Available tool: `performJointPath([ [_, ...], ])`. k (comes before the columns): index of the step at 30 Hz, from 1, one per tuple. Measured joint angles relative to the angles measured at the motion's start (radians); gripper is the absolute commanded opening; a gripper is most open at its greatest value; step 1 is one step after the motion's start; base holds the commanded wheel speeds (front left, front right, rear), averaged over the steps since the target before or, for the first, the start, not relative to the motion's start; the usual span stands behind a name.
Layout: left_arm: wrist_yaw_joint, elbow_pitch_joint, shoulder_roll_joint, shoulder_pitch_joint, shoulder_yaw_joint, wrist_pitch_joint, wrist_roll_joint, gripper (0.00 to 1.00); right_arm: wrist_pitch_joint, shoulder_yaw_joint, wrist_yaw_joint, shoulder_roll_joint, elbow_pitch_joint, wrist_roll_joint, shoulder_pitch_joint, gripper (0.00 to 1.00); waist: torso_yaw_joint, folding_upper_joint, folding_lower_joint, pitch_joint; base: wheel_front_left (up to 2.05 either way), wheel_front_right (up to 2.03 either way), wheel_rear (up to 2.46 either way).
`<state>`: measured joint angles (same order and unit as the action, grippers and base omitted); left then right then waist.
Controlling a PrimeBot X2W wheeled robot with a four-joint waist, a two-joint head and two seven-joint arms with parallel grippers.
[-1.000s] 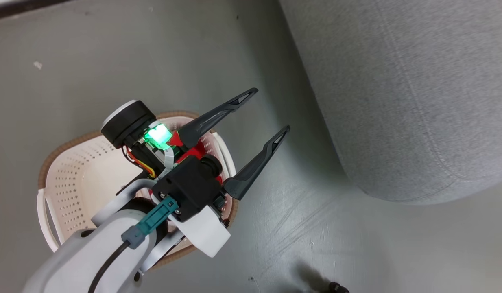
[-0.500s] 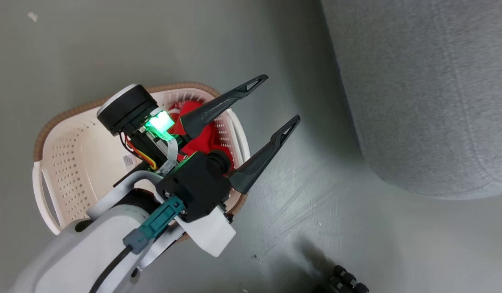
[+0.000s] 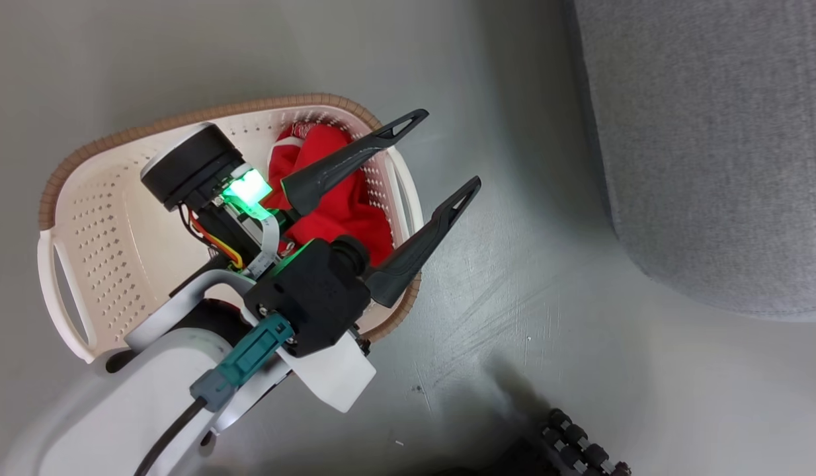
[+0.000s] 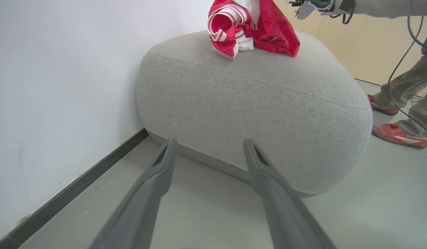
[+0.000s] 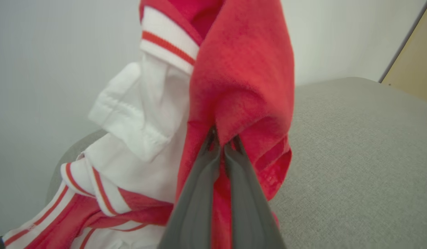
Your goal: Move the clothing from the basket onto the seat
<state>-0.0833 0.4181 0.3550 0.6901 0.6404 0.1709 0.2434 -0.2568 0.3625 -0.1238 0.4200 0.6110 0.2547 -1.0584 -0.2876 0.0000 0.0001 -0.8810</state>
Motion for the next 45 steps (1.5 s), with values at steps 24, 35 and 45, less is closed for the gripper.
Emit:
performJointPath([
  [24,-0.009,0.009,0.039,0.052,-0.019,0.008,-0.027,1.0,0.031,0.136,0.0,-0.06,0.184,-0.079,-0.149,1.0,-0.003,0.0,0.0,-0.079,0.0,0.0,0.0],
  [35,-0.008,-0.002,0.049,0.055,-0.032,-0.011,-0.031,1.0,0.031,0.143,0.0,-0.085,0.175,-0.125,-0.147,1.0,-0.016,0.0,0.0,-0.062,0.0,0.0,0.0],
  [45,-0.003,-0.015,0.046,0.055,-0.045,-0.048,-0.033,1.0,0.019,0.093,0.0,-0.15,0.093,-0.144,-0.1,1.0,-0.019,0.0,0.0,-0.031,0.0,0.0,0.0],
])
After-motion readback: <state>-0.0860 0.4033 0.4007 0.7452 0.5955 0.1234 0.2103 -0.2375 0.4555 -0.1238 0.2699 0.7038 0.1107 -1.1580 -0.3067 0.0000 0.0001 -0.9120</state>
